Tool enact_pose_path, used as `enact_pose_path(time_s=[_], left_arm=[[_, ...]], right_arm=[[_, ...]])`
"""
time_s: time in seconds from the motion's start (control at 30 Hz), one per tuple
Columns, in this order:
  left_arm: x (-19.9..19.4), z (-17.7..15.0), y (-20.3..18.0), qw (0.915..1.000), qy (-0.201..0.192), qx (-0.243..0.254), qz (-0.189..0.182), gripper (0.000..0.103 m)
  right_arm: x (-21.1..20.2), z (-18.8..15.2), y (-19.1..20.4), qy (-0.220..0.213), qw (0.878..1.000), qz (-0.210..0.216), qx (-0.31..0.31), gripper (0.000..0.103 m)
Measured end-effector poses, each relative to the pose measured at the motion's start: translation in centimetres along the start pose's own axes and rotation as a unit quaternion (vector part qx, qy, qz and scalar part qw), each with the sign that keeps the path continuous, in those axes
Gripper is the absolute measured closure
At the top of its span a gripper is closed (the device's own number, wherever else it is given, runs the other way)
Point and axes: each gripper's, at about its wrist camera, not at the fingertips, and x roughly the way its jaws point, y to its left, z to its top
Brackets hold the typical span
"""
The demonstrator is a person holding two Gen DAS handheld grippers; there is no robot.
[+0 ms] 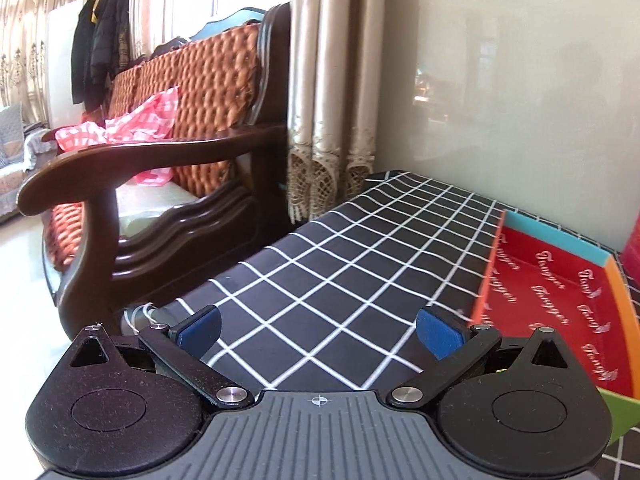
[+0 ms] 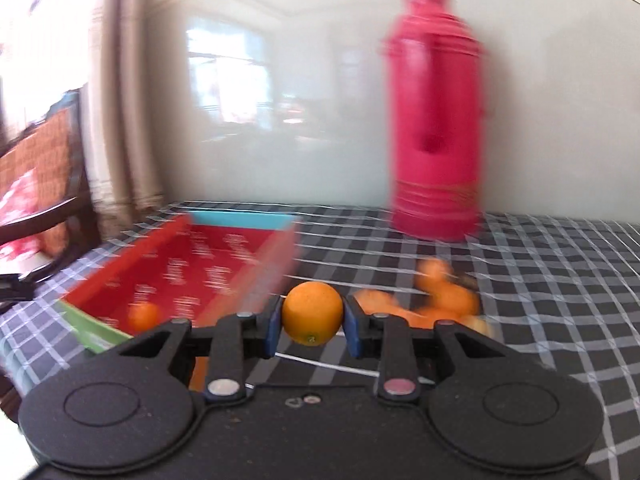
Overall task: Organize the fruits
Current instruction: 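Grasp an orange with the right tool and drop it into the box, then return the left tool to the pile and grasp the dark round fruit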
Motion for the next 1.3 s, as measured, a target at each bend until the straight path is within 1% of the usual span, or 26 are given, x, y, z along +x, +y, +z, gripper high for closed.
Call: enact_pose_path(time_s=[0.13, 0.2, 0.27, 0.37, 0.43, 0.53, 0.57, 0.6, 0.63, 0.67, 0.7, 0.77, 0.8, 0.83, 0.9, 0.97, 1.0, 1.1, 1.17, 1.3], left_arm=[[0.5, -0.1, 1.0, 0.9999, 0.005, -0.008, 0.009, 0.000], [0.6, -0.1, 1.2, 0.9999, 0.006, -0.008, 0.013, 0.000], [0.8, -0.1, 1.4, 0.9999, 0.005, -0.008, 0.014, 0.000], [0.9, -0.2, 1.4, 0.9998, 0.006, -0.006, 0.015, 0.000], [0.9, -0.2, 1.4, 0.9999, 0.005, -0.004, 0.015, 0.000], [0.9, -0.2, 1.1, 0.9999, 0.004, -0.001, 0.016, 0.000], [0.9, -0.2, 1.0, 0.9999, 0.005, -0.001, 0.014, 0.000], [0.8, -0.2, 0.9, 0.9999, 0.005, -0.001, 0.013, 0.000], [0.8, -0.2, 0.7, 0.9999, 0.005, 0.001, 0.011, 0.000], [0.7, -0.2, 0.5, 0.9999, 0.005, 0.003, 0.011, 0.000], [0.6, -0.2, 0.3, 0.9999, 0.003, 0.006, 0.010, 0.000], [0.3, -0.2, -0.3, 0.9999, -0.001, 0.013, 0.007, 0.000], [0.2, -0.3, -0.6, 0.9998, -0.004, 0.017, 0.005, 0.000], [-0.1, -0.3, -1.0, 0.9998, -0.007, 0.020, 0.002, 0.000], [-0.6, -0.3, -1.8, 0.9994, -0.016, 0.029, -0.008, 0.000], [-1.4, -0.4, -2.8, 0.9986, -0.027, 0.040, -0.021, 0.000], [-1.8, -0.5, -3.4, 0.9980, -0.032, 0.046, -0.029, 0.000], [-3.2, -0.6, -5.5, 0.9946, -0.051, 0.065, -0.063, 0.000], [-4.3, -0.8, -7.2, 0.9905, -0.067, 0.082, -0.088, 0.000], [-6.4, -1.7, -11.1, 0.9770, -0.090, 0.120, -0.151, 0.000]], right_arm=[[1.6, 1.0, 3.6, 0.001, 0.998, 0.047, -0.034, 0.079], [2.6, 1.0, 5.2, 0.007, 0.997, 0.058, -0.054, 0.079], [3.4, 0.8, 6.2, 0.017, 0.996, 0.065, -0.060, 0.079], [4.2, 0.1, 6.6, 0.031, 0.995, 0.070, -0.058, 0.079], [4.2, -0.2, 6.4, 0.033, 0.995, 0.071, -0.058, 0.074], [3.4, -0.1, 5.9, 0.024, 0.996, 0.075, -0.047, 0.070], [3.1, -0.1, 5.7, 0.018, 0.996, 0.076, -0.039, 0.064], [2.8, 0.0, 5.3, 0.010, 0.997, 0.076, -0.031, 0.055], [2.4, 0.1, 4.9, 0.002, 0.997, 0.073, -0.022, 0.048], [2.1, 0.2, 4.5, -0.006, 0.998, 0.066, -0.016, 0.035], [1.6, 0.4, 4.0, -0.016, 0.998, 0.057, -0.012, 0.029], [1.0, 0.6, 3.3, -0.031, 0.999, 0.036, -0.010, 0.029], [0.6, 0.7, 2.8, -0.039, 0.999, 0.019, -0.009, 0.026], [0.4, 0.7, 2.4, -0.046, 0.999, 0.001, -0.007, 0.024], [-0.4, 0.7, 1.1, -0.060, 0.998, -0.035, -0.001, 0.013], [-1.1, 0.6, -0.2, -0.071, 0.994, -0.079, 0.004, 0.010], [-1.5, 0.6, -0.9, -0.075, 0.992, -0.104, 0.007, 0.006], [-2.6, 0.3, -3.2, -0.084, 0.979, -0.183, 0.016, 0.006], [-3.3, 0.1, -4.9, -0.085, 0.968, -0.234, 0.030, 0.006], [-4.8, -0.5, -8.8, -0.081, 0.944, -0.312, 0.068, 0.006]])
